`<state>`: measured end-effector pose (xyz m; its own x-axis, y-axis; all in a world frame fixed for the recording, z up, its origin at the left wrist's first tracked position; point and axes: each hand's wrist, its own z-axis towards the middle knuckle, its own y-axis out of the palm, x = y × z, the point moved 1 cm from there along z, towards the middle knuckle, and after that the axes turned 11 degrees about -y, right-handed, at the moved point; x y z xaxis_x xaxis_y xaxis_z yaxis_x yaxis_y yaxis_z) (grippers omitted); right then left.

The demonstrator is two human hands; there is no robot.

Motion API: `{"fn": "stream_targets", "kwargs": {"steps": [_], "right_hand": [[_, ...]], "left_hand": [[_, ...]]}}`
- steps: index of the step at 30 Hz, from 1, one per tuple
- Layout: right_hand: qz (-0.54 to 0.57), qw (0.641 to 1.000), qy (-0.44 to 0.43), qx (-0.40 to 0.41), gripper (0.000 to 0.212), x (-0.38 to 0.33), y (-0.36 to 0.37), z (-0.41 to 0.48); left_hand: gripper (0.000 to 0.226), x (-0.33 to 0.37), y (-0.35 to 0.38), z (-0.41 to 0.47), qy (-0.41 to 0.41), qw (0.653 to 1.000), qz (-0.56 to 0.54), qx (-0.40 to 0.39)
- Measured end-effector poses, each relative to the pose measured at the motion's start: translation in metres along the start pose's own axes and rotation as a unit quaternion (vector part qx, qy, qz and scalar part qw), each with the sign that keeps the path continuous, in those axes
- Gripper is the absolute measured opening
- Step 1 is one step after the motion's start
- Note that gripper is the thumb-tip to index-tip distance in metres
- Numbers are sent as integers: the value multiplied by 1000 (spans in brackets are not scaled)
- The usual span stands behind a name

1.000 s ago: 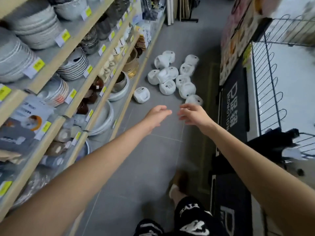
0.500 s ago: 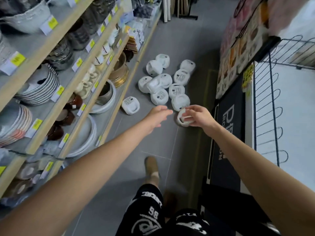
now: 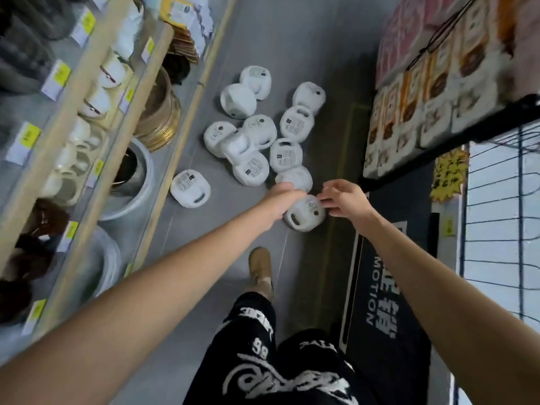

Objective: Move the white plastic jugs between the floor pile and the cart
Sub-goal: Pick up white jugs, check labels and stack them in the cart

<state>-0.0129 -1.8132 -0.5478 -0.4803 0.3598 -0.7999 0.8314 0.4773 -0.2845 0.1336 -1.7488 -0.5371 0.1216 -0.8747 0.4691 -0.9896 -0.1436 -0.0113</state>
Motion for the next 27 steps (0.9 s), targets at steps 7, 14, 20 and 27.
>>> {"fn": "stream_targets", "kwargs": {"steps": [7, 14, 20, 27], "right_hand": [[-8, 998, 62, 5, 21, 23, 7, 109], [-9, 993, 120, 14, 25, 94, 21, 202], [1, 987, 155, 44, 26, 189, 30, 277], [-36, 982, 183, 22, 24, 303, 48, 367]], "left_hand": [[19, 28, -10, 110, -43, 995, -82, 44], [42, 3, 3, 220, -108, 988, -96, 57], [46, -37, 27, 319, -140, 981, -133, 33], [49, -87, 66, 457, -170, 976, -121, 53]]}}
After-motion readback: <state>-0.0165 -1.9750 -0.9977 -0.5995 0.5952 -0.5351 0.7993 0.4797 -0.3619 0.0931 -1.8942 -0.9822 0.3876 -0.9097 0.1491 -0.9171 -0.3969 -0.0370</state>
